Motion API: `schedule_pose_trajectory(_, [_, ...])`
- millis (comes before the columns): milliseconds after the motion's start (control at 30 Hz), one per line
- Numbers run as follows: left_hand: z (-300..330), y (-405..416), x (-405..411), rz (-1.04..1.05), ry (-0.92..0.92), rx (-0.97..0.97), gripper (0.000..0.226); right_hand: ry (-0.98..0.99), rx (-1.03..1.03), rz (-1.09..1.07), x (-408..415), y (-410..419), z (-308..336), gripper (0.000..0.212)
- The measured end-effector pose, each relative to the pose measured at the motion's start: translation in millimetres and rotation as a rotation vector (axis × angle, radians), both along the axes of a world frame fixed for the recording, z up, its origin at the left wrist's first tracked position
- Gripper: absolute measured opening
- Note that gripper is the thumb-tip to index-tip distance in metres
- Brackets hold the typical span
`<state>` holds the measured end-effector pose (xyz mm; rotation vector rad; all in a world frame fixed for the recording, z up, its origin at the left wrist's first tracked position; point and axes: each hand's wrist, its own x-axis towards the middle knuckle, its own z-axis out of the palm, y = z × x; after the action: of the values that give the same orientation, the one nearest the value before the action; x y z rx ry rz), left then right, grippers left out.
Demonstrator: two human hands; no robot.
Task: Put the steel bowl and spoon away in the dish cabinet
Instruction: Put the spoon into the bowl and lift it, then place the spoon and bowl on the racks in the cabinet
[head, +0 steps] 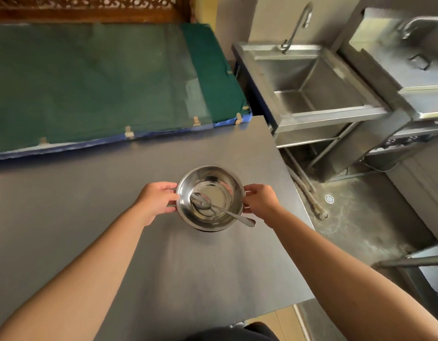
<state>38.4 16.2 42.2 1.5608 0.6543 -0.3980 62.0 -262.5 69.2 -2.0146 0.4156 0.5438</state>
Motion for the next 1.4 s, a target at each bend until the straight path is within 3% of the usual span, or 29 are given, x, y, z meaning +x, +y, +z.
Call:
schedule_pose_trajectory(133, [33,-5,15,-0.101,-0.073,-0.111,0.025,-0.061,0.119,-0.141,-21,-18,36,0.035])
schedule_pose_trajectory(333, [92,-53,29,-0.312,-0.14,-0.222,0.025,-0.202,0.211,-0.351,-67,-71,94,0.029])
schedule_pose_trajectory(700, [203,-264,-4,-0.716,-0.266,-0.312,0.026,-0.454,0.276,-0.742,-208,-236,189,0.024])
schedule_pose_trajectory(1100, [246,-601,-197,-1.138,-0.216,-0.464,0.024,-0.622,0.229,-1.198,-493,-471,232,0.024])
schedule_pose_trajectory(1400, [246,-819,-401,-1.526,-0.067,-0.527,0.03,-0.662,0.018,-1.561,-735,-569,235,0.025])
